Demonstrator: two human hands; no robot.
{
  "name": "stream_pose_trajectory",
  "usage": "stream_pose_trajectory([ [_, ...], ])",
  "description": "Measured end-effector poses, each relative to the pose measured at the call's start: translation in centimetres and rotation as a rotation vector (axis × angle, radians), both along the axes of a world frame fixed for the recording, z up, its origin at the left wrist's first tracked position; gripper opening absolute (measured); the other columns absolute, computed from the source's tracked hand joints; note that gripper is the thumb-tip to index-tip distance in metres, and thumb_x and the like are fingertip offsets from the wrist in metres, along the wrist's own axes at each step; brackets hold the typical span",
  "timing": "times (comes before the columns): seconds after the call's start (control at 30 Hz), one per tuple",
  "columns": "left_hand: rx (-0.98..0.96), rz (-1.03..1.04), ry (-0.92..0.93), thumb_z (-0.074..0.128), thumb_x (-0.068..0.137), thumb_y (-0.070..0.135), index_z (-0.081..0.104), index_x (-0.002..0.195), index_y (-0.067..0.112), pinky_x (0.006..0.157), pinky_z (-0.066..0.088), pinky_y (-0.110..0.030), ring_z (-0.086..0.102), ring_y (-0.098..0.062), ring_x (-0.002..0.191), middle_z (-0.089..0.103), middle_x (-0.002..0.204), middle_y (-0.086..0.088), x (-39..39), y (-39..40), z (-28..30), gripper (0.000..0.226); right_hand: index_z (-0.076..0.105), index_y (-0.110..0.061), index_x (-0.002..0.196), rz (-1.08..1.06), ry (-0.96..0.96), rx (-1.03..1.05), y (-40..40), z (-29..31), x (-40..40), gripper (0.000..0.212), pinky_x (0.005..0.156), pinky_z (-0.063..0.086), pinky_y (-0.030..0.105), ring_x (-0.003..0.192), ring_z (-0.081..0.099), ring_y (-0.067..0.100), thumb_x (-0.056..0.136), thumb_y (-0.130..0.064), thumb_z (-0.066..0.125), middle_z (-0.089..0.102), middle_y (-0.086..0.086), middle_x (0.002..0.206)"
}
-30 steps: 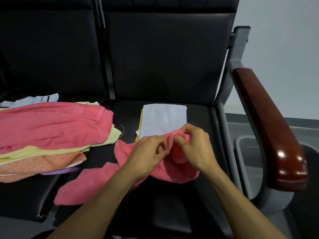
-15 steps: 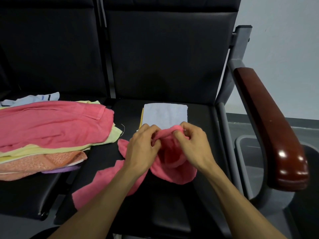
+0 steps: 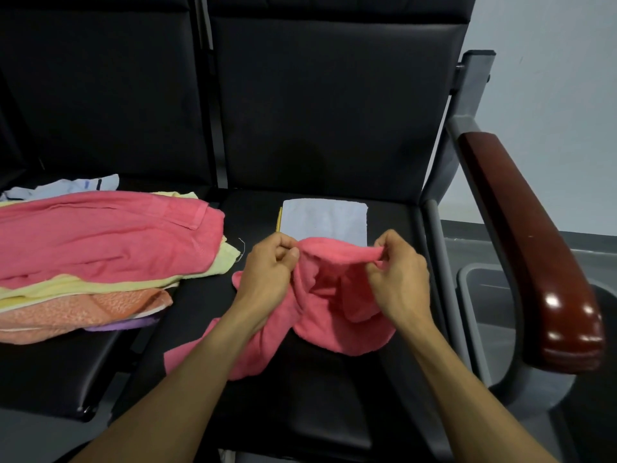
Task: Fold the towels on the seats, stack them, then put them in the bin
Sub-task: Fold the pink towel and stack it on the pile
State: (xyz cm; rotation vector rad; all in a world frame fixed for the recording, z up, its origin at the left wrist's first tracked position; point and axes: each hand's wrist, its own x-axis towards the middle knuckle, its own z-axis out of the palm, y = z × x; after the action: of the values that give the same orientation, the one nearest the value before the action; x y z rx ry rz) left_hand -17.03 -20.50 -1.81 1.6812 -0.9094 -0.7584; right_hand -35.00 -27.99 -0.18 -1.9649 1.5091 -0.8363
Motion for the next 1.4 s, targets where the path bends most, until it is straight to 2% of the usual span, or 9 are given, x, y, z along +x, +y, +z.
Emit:
stream_pose_trajectory([
  [0.17,0.001,-0.126,-0.010,0.045,0.106,0.019,0.057,0.092,0.028,0.062,0.049,-0.051,0.058,-0.029,0.064,0.068,0.083,-0.025,-0.9,0.1,1.0,0.020,0.056,-0.040,0.123,0.422,-0.157,0.229,1.3,0.5,1.2,0.059,0.054,0.052,0.026,0.052,0.058,0.010,0.073,-0.029,0.086,0.061,-0.011,0.058],
  [0.27,0.007,-0.186,0.003,0.043,0.108,0.023,0.050,0.096,0.030,0.053,0.043,-0.036,0.056,-0.025,0.054,0.069,0.079,-0.018,-1.4,0.2,1.7,0.015,0.066,-0.030,0.107,0.498,-0.185,0.255,1.5,0.7,1.7,0.029,0.046,0.043,0.027,0.044,0.043,0.009,0.081,-0.022,0.078,0.049,-0.009,0.050],
  [0.47,0.011,-0.330,-0.293,0.072,0.089,0.028,0.053,0.092,0.023,0.056,0.045,-0.033,0.055,-0.016,0.058,0.062,0.071,0.000,-1.7,0.7,2.1,0.020,0.049,-0.019,0.073,0.219,-0.260,0.103,1.0,0.1,1.3,0.022,0.048,0.046,0.043,0.053,0.052,0.033,0.082,-0.001,0.057,0.058,0.012,0.058],
  [0.67,0.000,-0.077,-0.783,0.068,0.075,0.002,0.065,0.096,0.022,0.076,0.048,-0.042,0.054,-0.018,0.091,0.049,0.099,0.008,-0.3,0.8,0.9,0.029,0.041,-0.017,0.064,-0.007,-0.320,0.030,0.5,0.5,0.8,0.029,0.046,0.042,0.036,0.050,0.040,0.011,0.080,0.005,0.051,0.046,-0.004,0.053],
  [0.87,-0.197,0.141,-0.669,0.054,0.079,-0.011,0.055,0.095,0.019,0.069,0.048,-0.031,0.056,-0.007,0.081,0.057,0.091,0.008,1.2,1.3,2.0,0.033,0.047,-0.015,0.066,-0.058,-0.188,0.134,-0.2,0.6,-0.1,0.022,0.049,0.042,0.031,0.051,0.051,0.015,0.077,0.003,0.050,0.053,-0.005,0.052],
  [1.0,-0.188,0.058,-0.650,0.059,0.089,-0.002,0.065,0.091,0.020,0.071,0.049,-0.026,0.061,-0.004,0.080,0.064,0.083,0.014,1.1,1.4,1.6,0.023,0.059,-0.021,0.089,0.137,-0.057,0.254,0.2,0.3,0.3,0.023,0.060,0.057,0.035,0.056,0.065,0.012,0.079,-0.002,0.066,0.065,-0.002,0.061],
  [1.13,-0.142,-0.043,-0.474,0.060,0.094,0.003,0.069,0.091,0.020,0.082,0.055,-0.033,0.067,-0.004,0.087,0.070,0.085,0.013,0.8,1.1,1.7,0.019,0.059,-0.033,0.115,0.424,-0.070,0.294,1.3,0.5,1.2,0.048,0.046,0.046,0.020,0.043,0.051,0.005,0.077,-0.022,0.085,0.053,-0.012,0.049],
  [1.27,-0.140,-0.137,-0.448,0.057,0.095,0.004,0.062,0.088,0.023,0.078,0.054,-0.043,0.068,-0.012,0.085,0.069,0.084,0.008,0.5,1.2,1.7,0.021,0.072,-0.031,0.100,0.442,-0.179,0.231,1.8,0.6,2.1,0.018,0.052,0.046,0.031,0.044,0.044,0.005,0.085,-0.038,0.077,0.044,-0.009,0.047],
  [1.4,-0.189,-0.102,-0.589,0.065,0.090,0.005,0.067,0.086,0.018,0.085,0.041,-0.020,0.052,-0.011,0.101,0.054,0.101,0.009,0.0,1.2,1.9,0.014,0.069,-0.027,0.073,0.294,-0.125,0.073,1.6,0.4,2.1,0.017,0.051,0.041,0.027,0.048,0.048,0.005,0.088,-0.034,0.073,0.051,-0.010,0.050],
])
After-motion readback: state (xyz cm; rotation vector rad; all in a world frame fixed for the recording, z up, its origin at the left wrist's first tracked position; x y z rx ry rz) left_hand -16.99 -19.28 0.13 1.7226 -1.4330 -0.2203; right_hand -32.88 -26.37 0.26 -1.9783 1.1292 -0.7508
